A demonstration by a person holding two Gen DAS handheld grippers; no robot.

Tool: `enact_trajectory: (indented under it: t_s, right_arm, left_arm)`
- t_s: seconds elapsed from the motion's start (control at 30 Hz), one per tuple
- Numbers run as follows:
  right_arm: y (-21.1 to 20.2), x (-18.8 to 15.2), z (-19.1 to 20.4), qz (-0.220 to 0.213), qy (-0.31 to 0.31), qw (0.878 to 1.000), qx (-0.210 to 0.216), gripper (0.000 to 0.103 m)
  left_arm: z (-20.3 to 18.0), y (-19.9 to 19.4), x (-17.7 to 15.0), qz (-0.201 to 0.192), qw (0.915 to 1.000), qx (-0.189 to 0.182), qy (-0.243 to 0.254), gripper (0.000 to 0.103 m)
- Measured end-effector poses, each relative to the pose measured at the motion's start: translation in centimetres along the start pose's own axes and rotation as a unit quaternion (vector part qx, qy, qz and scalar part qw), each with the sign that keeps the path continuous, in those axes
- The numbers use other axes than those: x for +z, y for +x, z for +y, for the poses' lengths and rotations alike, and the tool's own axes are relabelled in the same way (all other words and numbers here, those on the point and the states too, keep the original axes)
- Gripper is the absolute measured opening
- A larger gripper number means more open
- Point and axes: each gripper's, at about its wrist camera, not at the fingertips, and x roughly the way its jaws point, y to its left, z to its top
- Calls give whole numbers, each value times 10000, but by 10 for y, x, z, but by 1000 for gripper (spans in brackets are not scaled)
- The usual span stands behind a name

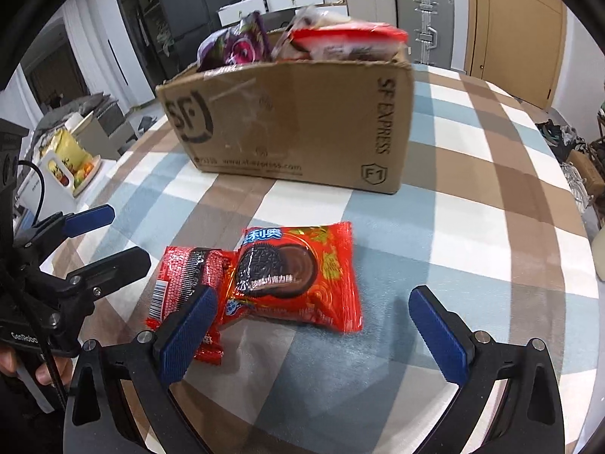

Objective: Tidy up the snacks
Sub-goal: 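Move the left gripper to a red snack bag while the right gripper approaches the red Oreo pack, then close the left gripper on the red bag while the right gripper grasps the Oreo pack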

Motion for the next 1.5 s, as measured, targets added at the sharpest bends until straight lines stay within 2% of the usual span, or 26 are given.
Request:
enact_trajectory:
  t_s: [0.23, 0.57, 0.6, 0.73, 0.87, 1.03, 1.1, 1.3, 1.4, 1.5]
  right_arm:
    - [7, 6, -3, -34, 93, 9999, -25, 103]
    - [12, 18, -8, -185, -376, 9991, -12, 102]
    - [12, 19, -10, -176, -389, 9991, -3, 100]
    - [15, 25, -16, -189, -386, 9990, 144, 82]
    - [10, 24, -21, -194, -303, 9990, 254, 72]
    - [0, 10, -26, -134, -107, 9994, 294, 73]
    - [-3, 3, -29, -31, 14, 9995, 323, 80]
    - [-11, -13, -33, -65, 108, 9997, 193, 80]
    - [-11, -13, -35, -82, 87, 9999, 89, 80]
    - [-12, -10, -29, -152, -132, 9998, 11, 71]
  left_arm:
    - [6, 9, 0, 143, 9998, -79, -82, 102]
    - [-12, 15, 0, 314, 9989, -334, 137, 102]
    - [-13, 17, 0, 341, 9987, -336, 144, 102]
    - [-14, 20, 0, 394, 9984, -386, 101, 102]
    - [-17, 22, 1, 430, 9981, -423, 111, 102]
    - [-26, 27, 4, 484, 9974, -517, 166, 102]
    - [-31, 31, 3, 531, 9973, -481, 186, 102]
    - [-42, 42, 5, 597, 9967, -454, 312, 102]
    - [-43, 44, 5, 608, 9966, -468, 307, 102]
    - [-38, 43, 4, 590, 9970, -424, 253, 101]
